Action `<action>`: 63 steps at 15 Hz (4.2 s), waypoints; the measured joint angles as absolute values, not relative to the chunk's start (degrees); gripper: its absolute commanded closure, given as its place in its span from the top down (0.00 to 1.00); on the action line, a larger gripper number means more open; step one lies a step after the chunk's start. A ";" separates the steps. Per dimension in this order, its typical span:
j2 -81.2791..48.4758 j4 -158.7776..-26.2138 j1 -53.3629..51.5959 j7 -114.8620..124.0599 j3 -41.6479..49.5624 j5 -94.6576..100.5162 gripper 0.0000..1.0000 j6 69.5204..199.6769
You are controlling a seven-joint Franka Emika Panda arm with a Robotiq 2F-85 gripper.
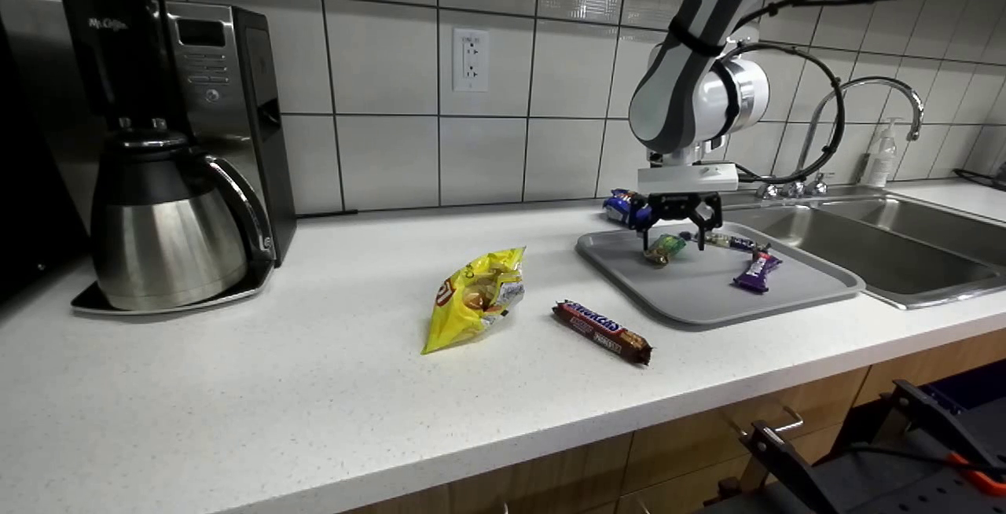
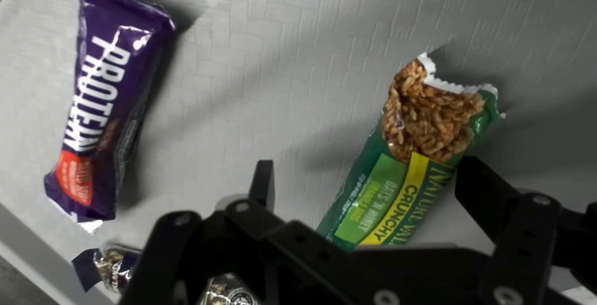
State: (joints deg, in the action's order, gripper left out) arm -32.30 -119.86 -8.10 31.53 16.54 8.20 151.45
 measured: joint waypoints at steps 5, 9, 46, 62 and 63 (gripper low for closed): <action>-33.52 -118.47 -7.93 31.56 16.55 7.40 0.68 150.53; -33.70 -118.11 -7.66 31.56 16.55 6.44 0.35 150.43; -24.98 -121.16 -13.11 31.65 10.33 5.68 0.13 149.92; -25.10 -122.17 -17.30 35.51 4.68 5.68 0.13 149.61; -25.26 -122.19 -17.42 35.58 4.45 5.68 0.13 149.59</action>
